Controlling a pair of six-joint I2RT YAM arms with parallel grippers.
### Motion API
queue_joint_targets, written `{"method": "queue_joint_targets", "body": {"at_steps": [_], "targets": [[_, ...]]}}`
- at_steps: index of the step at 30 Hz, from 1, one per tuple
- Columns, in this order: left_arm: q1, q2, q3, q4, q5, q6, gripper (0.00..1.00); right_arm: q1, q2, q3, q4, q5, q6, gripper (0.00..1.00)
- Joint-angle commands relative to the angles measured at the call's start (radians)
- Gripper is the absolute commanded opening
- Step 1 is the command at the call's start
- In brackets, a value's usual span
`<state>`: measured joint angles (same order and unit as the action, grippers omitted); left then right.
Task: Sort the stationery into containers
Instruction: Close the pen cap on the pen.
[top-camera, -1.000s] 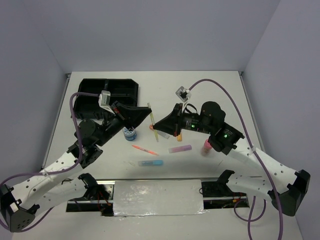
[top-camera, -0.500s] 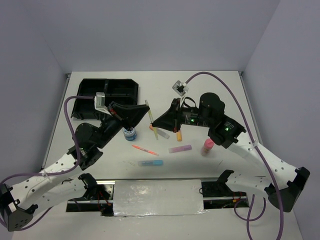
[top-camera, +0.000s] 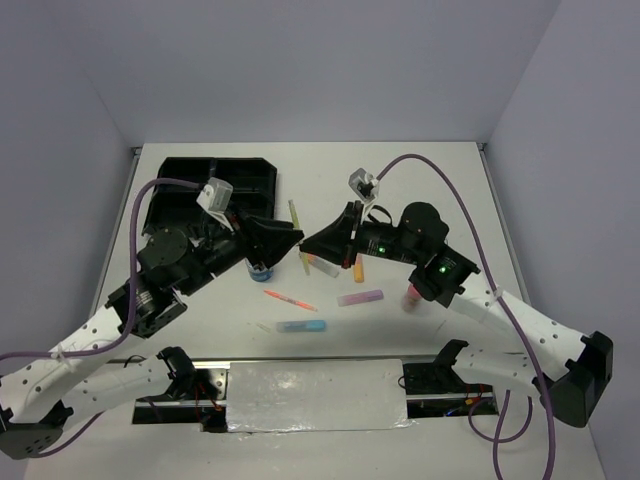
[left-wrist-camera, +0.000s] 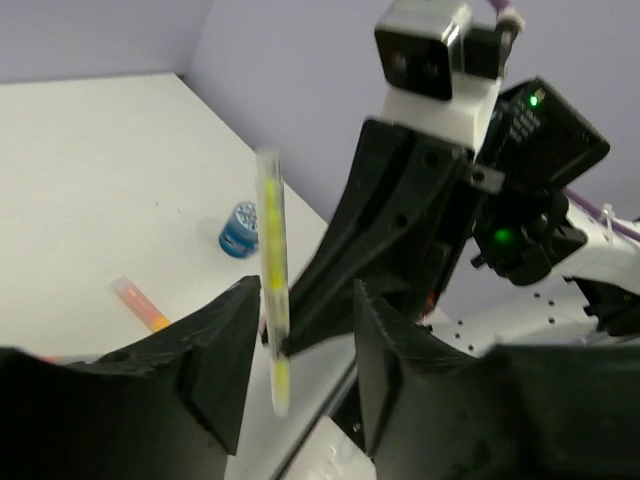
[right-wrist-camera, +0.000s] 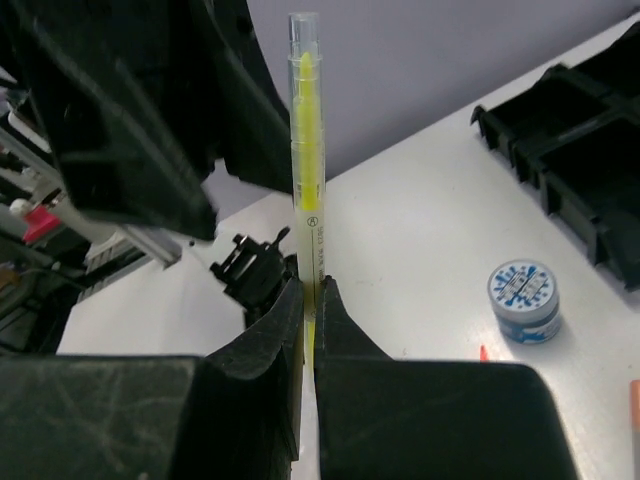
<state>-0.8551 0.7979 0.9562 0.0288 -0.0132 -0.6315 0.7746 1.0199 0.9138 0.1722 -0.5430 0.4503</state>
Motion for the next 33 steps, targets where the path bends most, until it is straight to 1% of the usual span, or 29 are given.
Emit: {"method": "queue_joint_targets", "body": {"at_steps": [1, 2, 4, 5, 10, 11, 13, 14, 18, 22, 26, 27, 28, 30, 33], "targets": [[-0.016, -0.014, 0.029, -0.081, 0.073, 0.036, 0.55, -0.001, -0.038, 0.01, 0.11, 0.08, -0.035, 0.0], [-0.016, -0.02, 0.024, -0.079, 0.073, 0.036, 0.61, -0.001, -0.04, 0.011, 0.107, 0.083, -0.042, 0.0], [-0.016, -0.041, 0.006, -0.072, 0.07, 0.033, 0.68, -0.001, -0.043, 0.011, 0.101, 0.089, -0.044, 0.0], [-0.016, -0.046, 0.004, -0.075, 0.064, 0.032, 0.75, -0.001, -0.043, 0.008, 0.102, 0.089, -0.045, 0.0], [-0.016, -0.08, 0.033, -0.129, 0.018, 0.038, 0.8, -0.001, -0.041, -0.006, 0.101, 0.091, -0.038, 0.0], [-0.016, -0.086, 0.039, -0.153, -0.046, 0.045, 0.89, -0.003, -0.043, -0.012, 0.104, 0.083, -0.03, 0.0], [-0.016, -0.101, 0.053, -0.167, -0.117, 0.041, 0.98, -0.001, -0.044, -0.023, 0.112, 0.055, -0.019, 0.0], [-0.016, -0.103, 0.056, -0.158, -0.149, 0.05, 0.99, 0.002, -0.046, -0.03, 0.118, 0.048, -0.007, 0.0], [-0.015, -0.082, 0.104, -0.09, -0.14, 0.082, 0.99, 0.022, -0.052, -0.042, 0.107, 0.015, -0.004, 0.0], [-0.015, -0.008, 0.165, -0.06, -0.139, 0.127, 0.99, 0.031, -0.069, -0.062, 0.104, -0.012, 0.002, 0.0], [-0.015, 0.049, 0.203, -0.036, -0.107, 0.131, 0.98, 0.037, -0.081, -0.07, 0.095, -0.021, -0.001, 0.0], [-0.015, 0.067, 0.214, -0.038, -0.096, 0.131, 0.97, 0.037, -0.086, -0.072, 0.093, -0.02, -0.002, 0.0], [-0.016, 0.073, 0.216, -0.038, -0.09, 0.128, 0.94, 0.037, -0.087, -0.073, 0.093, -0.02, -0.004, 0.0], [-0.015, 0.083, 0.207, -0.036, -0.077, 0.125, 0.9, 0.037, -0.092, -0.073, 0.082, -0.012, -0.01, 0.0], [-0.015, 0.083, 0.184, 0.002, -0.068, 0.115, 0.87, 0.038, -0.09, -0.07, 0.073, -0.012, -0.016, 0.0]]}}
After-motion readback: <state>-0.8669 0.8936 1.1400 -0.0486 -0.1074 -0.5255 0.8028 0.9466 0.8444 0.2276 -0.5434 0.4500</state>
